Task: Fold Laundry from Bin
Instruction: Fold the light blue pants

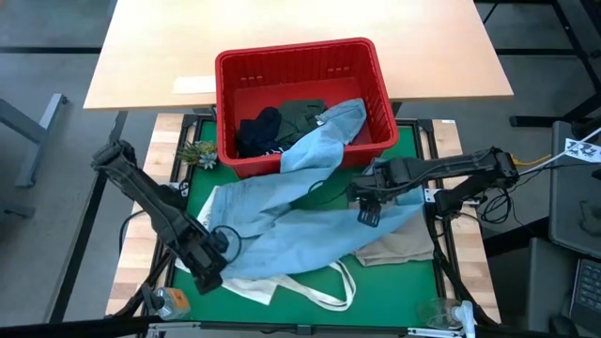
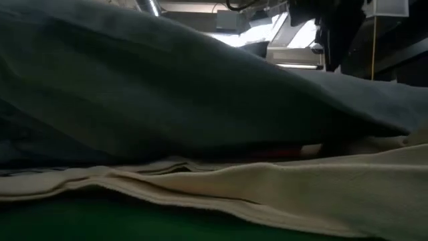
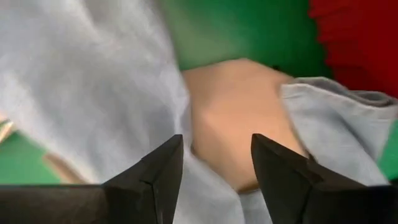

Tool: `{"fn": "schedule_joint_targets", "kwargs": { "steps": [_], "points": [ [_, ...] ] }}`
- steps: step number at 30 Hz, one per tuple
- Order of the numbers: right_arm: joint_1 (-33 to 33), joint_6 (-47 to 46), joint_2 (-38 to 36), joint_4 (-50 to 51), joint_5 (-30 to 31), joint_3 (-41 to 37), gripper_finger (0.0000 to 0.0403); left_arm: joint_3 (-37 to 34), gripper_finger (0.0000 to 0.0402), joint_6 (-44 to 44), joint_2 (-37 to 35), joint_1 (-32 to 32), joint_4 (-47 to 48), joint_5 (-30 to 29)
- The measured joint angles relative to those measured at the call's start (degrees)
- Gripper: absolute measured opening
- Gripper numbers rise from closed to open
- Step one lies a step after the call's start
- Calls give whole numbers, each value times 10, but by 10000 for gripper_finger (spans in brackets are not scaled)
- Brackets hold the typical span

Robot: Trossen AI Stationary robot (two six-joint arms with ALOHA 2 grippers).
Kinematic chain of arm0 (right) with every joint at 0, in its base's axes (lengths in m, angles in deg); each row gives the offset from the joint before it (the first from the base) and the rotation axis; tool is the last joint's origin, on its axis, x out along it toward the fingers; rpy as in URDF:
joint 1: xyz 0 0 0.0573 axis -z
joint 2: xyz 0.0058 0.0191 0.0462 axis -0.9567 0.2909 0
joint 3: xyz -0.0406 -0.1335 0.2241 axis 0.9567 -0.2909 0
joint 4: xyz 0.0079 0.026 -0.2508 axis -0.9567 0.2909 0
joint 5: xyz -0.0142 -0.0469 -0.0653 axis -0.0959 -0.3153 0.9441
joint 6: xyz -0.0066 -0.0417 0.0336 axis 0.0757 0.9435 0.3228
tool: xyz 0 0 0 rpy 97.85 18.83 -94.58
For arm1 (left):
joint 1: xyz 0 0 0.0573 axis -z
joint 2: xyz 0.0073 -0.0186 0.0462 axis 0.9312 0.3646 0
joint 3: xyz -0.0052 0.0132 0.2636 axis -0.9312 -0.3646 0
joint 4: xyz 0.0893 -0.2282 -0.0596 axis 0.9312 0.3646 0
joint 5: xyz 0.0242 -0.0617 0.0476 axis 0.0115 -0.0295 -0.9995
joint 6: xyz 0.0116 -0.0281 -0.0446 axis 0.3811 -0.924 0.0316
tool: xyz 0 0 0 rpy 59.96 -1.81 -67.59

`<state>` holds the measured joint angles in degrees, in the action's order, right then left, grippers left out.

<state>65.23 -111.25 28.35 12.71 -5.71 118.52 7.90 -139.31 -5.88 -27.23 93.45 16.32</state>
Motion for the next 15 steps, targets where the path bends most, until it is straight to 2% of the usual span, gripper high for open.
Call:
{"fn": "schedule_joint_targets", "kwargs": {
  "steps": [3,6,9,12,15],
  "points": [
    [0,0,0,1,-49,2,191,0,0,-2,-8,14,14,22],
    [-1,0,0,3,-101,2,191,0,0,-3,-5,31,24,77],
    [-1,0,0,3,-126,2,191,0,0,-34,-4,55,41,119],
    [-1,0,0,3,-126,2,191,0,0,-74,-4,73,39,124],
    [-1,0,0,-1,-129,0,191,0,0,-115,-4,86,14,104]
  ]
}}
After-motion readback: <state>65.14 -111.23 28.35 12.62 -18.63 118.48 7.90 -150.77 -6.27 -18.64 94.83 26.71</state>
